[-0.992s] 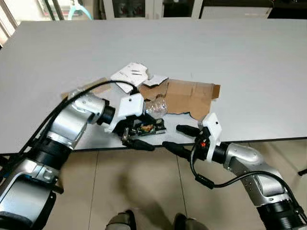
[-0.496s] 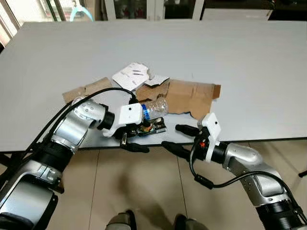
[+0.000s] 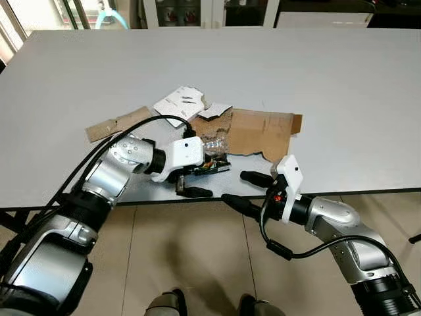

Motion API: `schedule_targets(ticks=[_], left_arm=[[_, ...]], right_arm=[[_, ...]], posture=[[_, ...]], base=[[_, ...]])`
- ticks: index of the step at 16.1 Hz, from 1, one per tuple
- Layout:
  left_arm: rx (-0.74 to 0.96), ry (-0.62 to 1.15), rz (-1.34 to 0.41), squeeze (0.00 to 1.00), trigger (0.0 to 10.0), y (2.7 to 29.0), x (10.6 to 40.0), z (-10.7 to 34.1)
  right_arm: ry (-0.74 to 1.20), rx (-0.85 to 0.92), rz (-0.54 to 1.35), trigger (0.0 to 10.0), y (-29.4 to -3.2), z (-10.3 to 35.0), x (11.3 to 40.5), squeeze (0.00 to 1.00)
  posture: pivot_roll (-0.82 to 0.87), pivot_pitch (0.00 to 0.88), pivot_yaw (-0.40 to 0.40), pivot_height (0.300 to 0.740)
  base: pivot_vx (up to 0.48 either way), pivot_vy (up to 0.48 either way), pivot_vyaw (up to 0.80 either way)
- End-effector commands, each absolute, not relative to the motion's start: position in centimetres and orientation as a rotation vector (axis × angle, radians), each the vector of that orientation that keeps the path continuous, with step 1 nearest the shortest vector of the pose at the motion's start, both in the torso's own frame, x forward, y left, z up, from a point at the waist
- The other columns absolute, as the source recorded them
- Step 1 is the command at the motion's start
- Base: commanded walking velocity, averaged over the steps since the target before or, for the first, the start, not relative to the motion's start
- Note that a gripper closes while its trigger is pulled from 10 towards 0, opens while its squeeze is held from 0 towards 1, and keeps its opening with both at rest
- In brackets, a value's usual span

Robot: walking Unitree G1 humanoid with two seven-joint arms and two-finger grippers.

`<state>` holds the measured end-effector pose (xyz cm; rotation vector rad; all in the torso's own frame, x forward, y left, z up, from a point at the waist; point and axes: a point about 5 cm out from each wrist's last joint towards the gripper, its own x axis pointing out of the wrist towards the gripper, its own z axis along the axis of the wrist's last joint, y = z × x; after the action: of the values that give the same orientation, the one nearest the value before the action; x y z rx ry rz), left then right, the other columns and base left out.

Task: Picking trash to rubbish bin

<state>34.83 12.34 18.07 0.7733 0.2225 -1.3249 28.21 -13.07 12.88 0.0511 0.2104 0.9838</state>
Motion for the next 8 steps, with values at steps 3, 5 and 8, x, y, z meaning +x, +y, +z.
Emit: schedule_targets(ticks=[3, 5, 8], left_arm=[[0.745, 0.161, -1.306, 0.00, 10.0, 12.10, 35.48, 19.74], [0.751, 0.154, -1.291, 0.00, 10.0, 12.12, 35.66, 19.77], [0.770, 0.173, -1.297, 0.00, 10.0, 12.28, 35.65, 19.51]], right_arm=[[0.211, 0.042, 0.983, 10.0, -13.13, 13.00, 27.93, 0.00], [0.213, 0.044, 0.984, 10.0, -13.06, 12.93, 27.90, 0.00], [0.212, 0.046, 0.985, 10.0, -13.01, 12.98, 27.92, 0.00]], posture=[[-0.02, 0.159, 0.024, 0.740], [-0.03, 0.161, 0.024, 0.740], [-0.03, 0.165, 0.025, 0.740]], base=[[0.000, 0.000, 0.00], [0.000, 0.000, 0.00], [0.000, 0.000, 0.00]])
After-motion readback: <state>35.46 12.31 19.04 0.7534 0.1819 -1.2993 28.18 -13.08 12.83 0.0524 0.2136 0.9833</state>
